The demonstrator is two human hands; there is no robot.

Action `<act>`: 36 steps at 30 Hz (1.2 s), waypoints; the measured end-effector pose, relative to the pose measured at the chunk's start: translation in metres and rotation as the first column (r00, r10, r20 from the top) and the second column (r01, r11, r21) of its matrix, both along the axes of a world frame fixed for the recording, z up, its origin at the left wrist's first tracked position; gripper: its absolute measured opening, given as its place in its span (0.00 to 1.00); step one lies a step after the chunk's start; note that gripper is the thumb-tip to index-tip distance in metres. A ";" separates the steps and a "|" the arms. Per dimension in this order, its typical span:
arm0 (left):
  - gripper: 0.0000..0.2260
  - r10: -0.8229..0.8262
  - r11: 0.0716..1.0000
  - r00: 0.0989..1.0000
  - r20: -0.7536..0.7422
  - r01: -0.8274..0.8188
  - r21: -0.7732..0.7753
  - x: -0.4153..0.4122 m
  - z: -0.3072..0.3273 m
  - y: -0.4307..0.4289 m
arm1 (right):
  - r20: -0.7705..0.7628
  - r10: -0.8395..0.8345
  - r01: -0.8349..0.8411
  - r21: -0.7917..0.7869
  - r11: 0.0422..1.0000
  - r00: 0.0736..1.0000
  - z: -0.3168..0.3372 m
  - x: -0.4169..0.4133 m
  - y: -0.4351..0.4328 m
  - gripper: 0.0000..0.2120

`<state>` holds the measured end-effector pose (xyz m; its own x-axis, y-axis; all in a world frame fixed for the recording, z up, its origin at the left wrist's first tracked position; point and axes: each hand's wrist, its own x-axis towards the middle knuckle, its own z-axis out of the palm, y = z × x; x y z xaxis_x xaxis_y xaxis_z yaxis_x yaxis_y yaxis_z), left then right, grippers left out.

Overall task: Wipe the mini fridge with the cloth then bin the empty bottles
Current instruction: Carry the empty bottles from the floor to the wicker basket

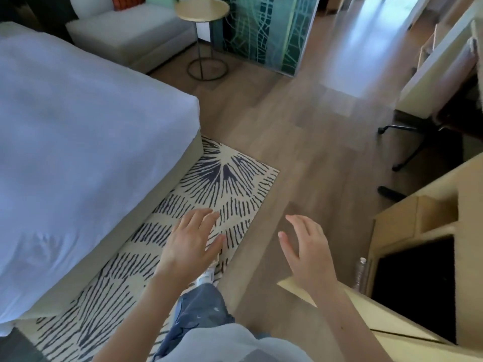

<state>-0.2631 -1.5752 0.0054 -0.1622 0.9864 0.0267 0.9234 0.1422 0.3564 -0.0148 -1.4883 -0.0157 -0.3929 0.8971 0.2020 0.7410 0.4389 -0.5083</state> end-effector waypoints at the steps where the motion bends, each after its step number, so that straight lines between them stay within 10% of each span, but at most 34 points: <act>1: 0.25 -0.024 1.000 1.000 -0.008 0.024 -0.011 -0.011 -0.006 0.024 | 0.005 -0.030 0.030 -0.013 0.999 1.000 -0.008 -0.008 0.018 0.23; 13: 0.24 -0.608 0.790 0.791 -0.061 0.611 0.046 -0.084 0.042 0.383 | -0.062 -0.601 0.599 -0.046 0.799 0.797 0.018 -0.072 0.222 0.17; 25: 0.19 -0.898 0.438 0.439 -0.022 0.898 0.046 0.060 0.013 0.592 | 0.062 -0.899 0.891 -0.179 0.416 0.433 -0.018 0.001 0.316 0.17; 36: 0.17 -1.000 0.003 0.004 -0.025 1.000 0.023 0.249 0.012 0.691 | 0.052 -0.990 0.978 -0.156 -0.136 -0.130 0.013 0.113 0.329 0.17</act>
<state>-0.0144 -0.8846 0.0178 0.9849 0.1647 0.0534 0.1375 -0.9316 0.3364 0.0981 -1.1593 -0.0032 0.9612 0.2730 0.0386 0.2512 -0.8093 -0.5310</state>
